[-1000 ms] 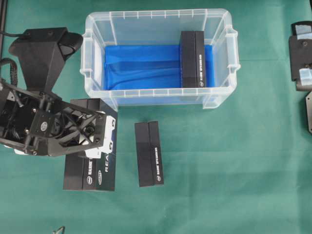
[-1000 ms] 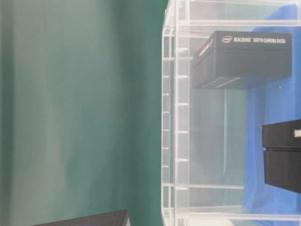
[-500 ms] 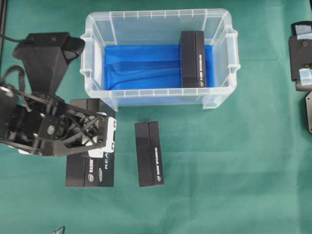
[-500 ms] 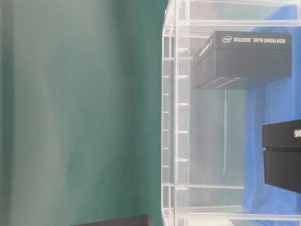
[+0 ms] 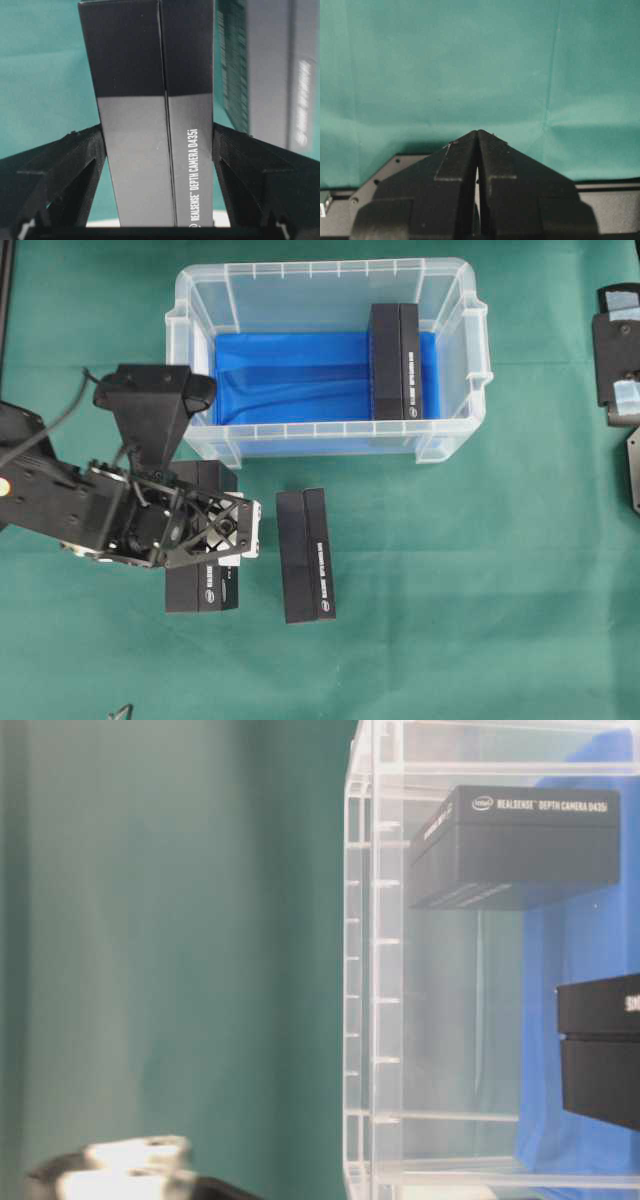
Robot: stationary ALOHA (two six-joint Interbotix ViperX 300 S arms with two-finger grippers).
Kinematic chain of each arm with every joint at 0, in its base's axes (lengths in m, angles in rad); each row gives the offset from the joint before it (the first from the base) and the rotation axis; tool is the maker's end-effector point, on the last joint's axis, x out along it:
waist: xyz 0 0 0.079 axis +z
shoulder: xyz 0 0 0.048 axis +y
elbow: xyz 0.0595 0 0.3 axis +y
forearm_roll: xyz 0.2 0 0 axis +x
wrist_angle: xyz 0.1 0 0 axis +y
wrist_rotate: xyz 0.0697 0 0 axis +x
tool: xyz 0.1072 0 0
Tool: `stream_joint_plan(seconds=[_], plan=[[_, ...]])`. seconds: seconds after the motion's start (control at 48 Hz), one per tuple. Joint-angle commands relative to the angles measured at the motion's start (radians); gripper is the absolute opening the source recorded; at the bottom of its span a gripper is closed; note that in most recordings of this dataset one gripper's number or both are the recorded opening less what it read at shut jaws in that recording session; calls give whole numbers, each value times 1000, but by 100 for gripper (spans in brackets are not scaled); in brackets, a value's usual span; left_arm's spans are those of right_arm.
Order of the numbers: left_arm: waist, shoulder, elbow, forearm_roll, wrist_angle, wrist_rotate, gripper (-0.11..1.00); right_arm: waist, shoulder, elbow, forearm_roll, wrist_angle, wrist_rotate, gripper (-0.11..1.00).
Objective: Take the box out of the case with the left arm.
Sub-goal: 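Swing the held box down to the table left of the middle box, then lower the box onto the table and open the left gripper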
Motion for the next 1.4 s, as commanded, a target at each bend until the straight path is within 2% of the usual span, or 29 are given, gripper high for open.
stream_joint_plan(seconds=[0.0,0.188,0.604,0.834,1.376], plan=[[-3,-14,21,6,-41,-14,64,-2,-2,-11,-2,-3,2,0],[3,6,103,6,-164,-21,64,-2,-2,-11,-2,-3,2,0],[3,97,163,-17,-324,-21,64,-2,-2,-11,-2,-3,2,0],[3,89,195,-29,-354,-20,64,-2,0,-11,-2,-3,2,0],[2,87,195,-29,-414,15,65,-2,0,-6,-2,-3,2,0]])
